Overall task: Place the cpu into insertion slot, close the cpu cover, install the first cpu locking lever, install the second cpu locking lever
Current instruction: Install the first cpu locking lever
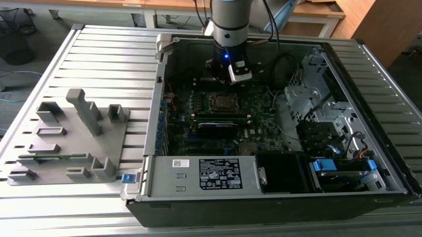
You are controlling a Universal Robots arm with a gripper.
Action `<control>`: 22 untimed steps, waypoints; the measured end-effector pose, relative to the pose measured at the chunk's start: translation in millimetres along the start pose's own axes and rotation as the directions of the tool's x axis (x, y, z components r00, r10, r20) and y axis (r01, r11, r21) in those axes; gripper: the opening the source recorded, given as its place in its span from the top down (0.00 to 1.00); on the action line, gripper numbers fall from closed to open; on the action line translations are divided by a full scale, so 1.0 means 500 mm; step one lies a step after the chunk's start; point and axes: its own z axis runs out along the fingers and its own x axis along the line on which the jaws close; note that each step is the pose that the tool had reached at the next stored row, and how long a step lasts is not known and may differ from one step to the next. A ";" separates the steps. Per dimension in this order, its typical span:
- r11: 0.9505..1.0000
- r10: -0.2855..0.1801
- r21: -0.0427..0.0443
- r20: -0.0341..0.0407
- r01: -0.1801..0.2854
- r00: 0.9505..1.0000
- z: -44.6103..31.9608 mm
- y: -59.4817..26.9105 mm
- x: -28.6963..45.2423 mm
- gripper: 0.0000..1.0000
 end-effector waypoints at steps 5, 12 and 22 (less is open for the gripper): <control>1.000 0.002 0.000 0.000 -0.002 1.000 0.001 0.002 -0.003 0.89; 1.000 0.002 0.000 0.000 -0.002 1.000 0.002 0.003 -0.006 0.89; 1.000 0.002 0.004 0.001 -0.002 1.000 0.008 0.002 -0.006 0.89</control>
